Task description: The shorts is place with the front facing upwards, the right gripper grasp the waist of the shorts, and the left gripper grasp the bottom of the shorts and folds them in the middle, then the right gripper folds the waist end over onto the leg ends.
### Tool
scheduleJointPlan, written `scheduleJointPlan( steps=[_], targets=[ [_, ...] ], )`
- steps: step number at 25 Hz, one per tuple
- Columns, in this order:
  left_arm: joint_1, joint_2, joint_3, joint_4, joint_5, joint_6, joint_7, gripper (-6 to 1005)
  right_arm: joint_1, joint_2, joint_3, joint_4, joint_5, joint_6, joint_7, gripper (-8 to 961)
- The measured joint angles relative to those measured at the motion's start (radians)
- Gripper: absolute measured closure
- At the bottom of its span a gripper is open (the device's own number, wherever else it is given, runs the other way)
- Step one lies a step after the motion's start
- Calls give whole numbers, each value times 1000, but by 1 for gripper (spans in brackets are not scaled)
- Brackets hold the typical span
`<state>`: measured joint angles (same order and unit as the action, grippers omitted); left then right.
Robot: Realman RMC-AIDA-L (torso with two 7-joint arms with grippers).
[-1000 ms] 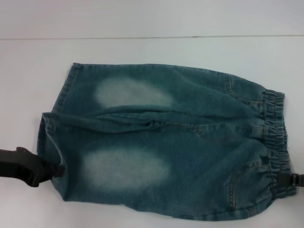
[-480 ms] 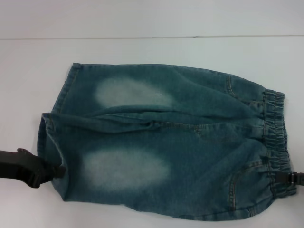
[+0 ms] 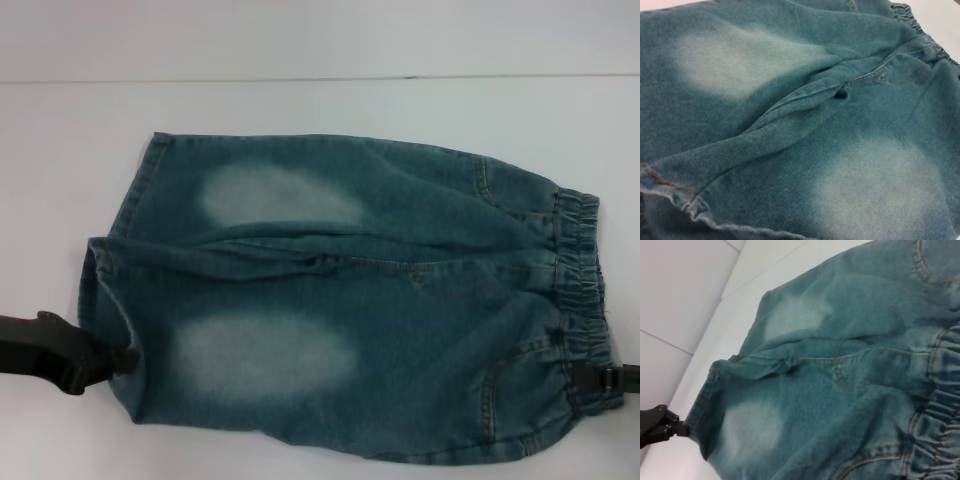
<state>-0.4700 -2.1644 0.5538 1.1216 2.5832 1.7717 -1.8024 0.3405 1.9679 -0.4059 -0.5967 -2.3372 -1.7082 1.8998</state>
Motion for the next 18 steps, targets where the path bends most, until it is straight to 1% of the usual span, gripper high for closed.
scheduleJointPlan(
  steps=[5, 8, 16, 18],
  targets=[
    [-1, 0, 0, 0, 0, 2, 0, 979, 5, 0, -29, -2, -1, -14, -5, 57],
    [-2, 0, 0, -1, 0, 3, 1, 979, 10, 0, -46, -2, -1, -1, -2, 166],
    [-6, 0, 0, -6, 0, 6, 1, 979, 15, 0, -48, 0, -1, 7, 2, 480],
    [-6, 0, 0, -7, 0, 5, 2, 979, 18, 0, -48, 0, -1, 7, 9, 526]
  ],
)
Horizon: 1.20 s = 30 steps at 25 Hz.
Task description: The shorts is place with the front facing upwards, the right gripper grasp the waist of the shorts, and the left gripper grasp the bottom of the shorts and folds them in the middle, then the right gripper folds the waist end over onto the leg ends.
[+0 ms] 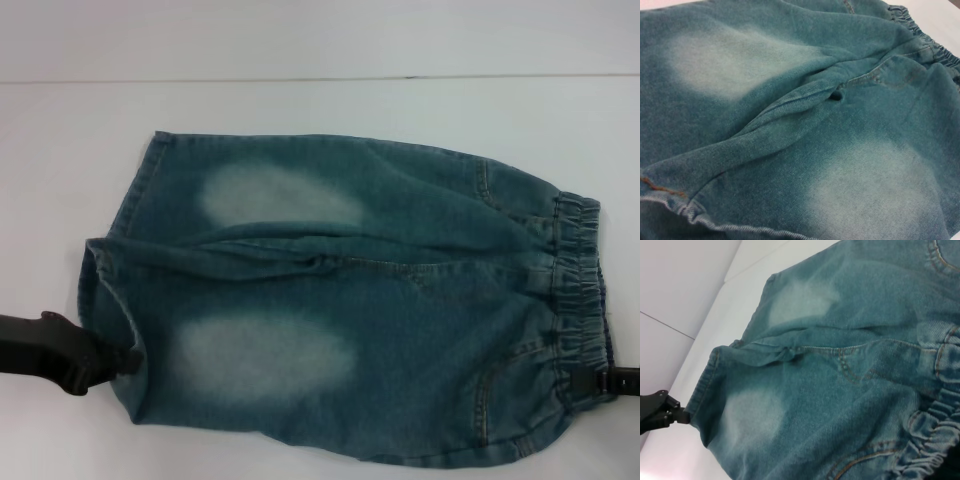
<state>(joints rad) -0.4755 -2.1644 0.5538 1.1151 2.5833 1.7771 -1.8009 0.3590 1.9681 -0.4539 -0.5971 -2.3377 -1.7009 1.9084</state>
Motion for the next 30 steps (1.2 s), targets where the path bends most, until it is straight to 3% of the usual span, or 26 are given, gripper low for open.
scheduleJointPlan(
  steps=[9, 12, 22, 30],
  targets=[
    [-4, 0, 0, 0, -16, 4, 2, 979, 11, -2, 1, -4, 0, 3, 33, 731],
    [-4, 0, -4, 0, -45, 5, 4, 979, 18, -3, 7, -1, 1, 3, 37, 904],
    [5, 1, -36, -3, -165, -99, 2, 979, 50, -19, 124, 35, 66, 18, 121, 905],
    [-14, 0, -72, -141, -406, -398, 2, 978, 73, -21, 175, 122, 301, 140, 215, 906]
  ],
)
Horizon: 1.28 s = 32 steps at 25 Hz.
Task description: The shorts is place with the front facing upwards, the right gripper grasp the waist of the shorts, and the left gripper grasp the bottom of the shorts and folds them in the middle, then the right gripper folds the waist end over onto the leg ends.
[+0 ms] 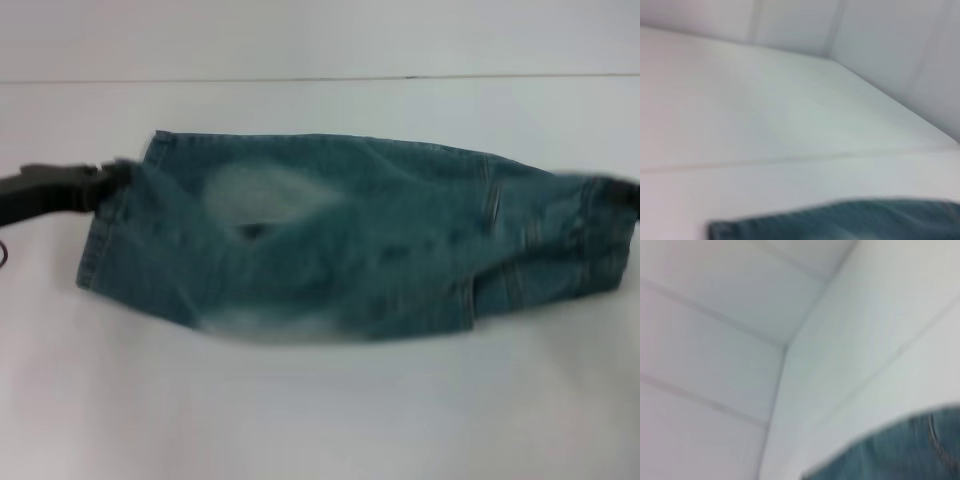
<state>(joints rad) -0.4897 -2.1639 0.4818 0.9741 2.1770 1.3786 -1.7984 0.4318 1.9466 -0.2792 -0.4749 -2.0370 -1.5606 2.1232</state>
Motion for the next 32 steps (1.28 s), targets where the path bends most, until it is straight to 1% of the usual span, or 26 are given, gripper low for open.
scheduleJointPlan(
  steps=[3, 7, 10, 13, 19, 24, 28, 31, 32],
  targets=[
    [-30, 5, 1, -63, -29, -135, 3, 978, 1, 4, 8, 17, 103, 67, 10, 906],
    [-65, 6, 2, -124, -55, -264, 13, 978, 4, 5, 11, 54, 199, 163, 11, 905],
    [-92, 5, 4, -168, -79, -328, 32, 977, 21, 11, 8, 67, 223, 229, 6, 904],
    [-118, 10, 4, -218, -88, -390, 43, 977, 45, 17, 9, 70, 224, 280, -13, 906],
    [-165, 12, 4, -287, -90, -476, 96, 977, 87, 29, 9, 74, 227, 379, -46, 890],
    [-201, 0, 6, -347, -109, -567, 203, 976, 126, 57, 8, 75, 227, 504, -109, 855],
    [-215, 2, 44, -373, -116, -591, 214, 976, 138, 61, -6, 76, 222, 577, -138, 828],
    [-209, -2, 70, -363, -118, -604, 215, 924, 132, 61, -13, 72, 221, 612, -143, 807],
    [-208, -2, 73, -363, -118, -607, 214, 883, 127, 60, -15, 70, 221, 624, -143, 800]
  ],
)
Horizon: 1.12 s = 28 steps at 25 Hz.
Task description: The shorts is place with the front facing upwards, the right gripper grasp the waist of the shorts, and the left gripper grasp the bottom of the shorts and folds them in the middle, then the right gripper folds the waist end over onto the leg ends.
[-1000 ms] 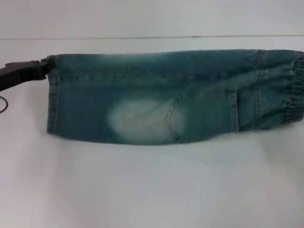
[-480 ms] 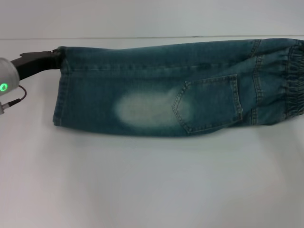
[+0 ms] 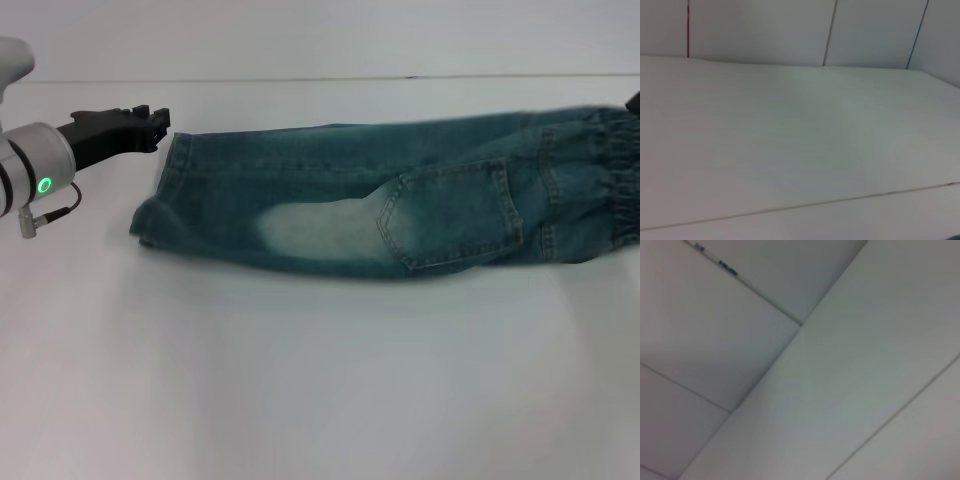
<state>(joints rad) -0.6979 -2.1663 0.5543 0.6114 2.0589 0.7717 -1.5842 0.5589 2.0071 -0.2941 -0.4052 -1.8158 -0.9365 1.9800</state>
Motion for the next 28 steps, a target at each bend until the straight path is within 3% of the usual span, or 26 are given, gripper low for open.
scheduleJointPlan(
  steps=[1, 9, 11, 14, 17, 20, 28],
  targets=[
    [0, 0, 0, 0, 0, 0, 0, 841, -6, -2, -2, -2, 0, 7, -4, 793],
    [40, -2, 9, 40, -19, 39, -7, 511, -62, -31, -49, -6, -2, -37, -12, 468],
    [49, -2, 12, 42, -29, 80, -7, 467, -81, -33, -56, -8, -2, -48, -15, 381],
    [64, -2, 14, 48, -47, 149, -3, 400, -116, -26, -56, -25, -1, -93, -30, 245],
    [83, -5, 35, 57, -88, 217, 13, 333, -147, -2, -56, -57, 0, -133, -70, 105],
    [98, -7, 93, 58, -129, 236, 39, 266, -161, 23, -52, -79, 1, -139, -102, 66],
    [102, -9, 167, 50, -155, 241, 42, 240, -140, 35, -101, -73, -5, -93, -118, 64]
  ],
)
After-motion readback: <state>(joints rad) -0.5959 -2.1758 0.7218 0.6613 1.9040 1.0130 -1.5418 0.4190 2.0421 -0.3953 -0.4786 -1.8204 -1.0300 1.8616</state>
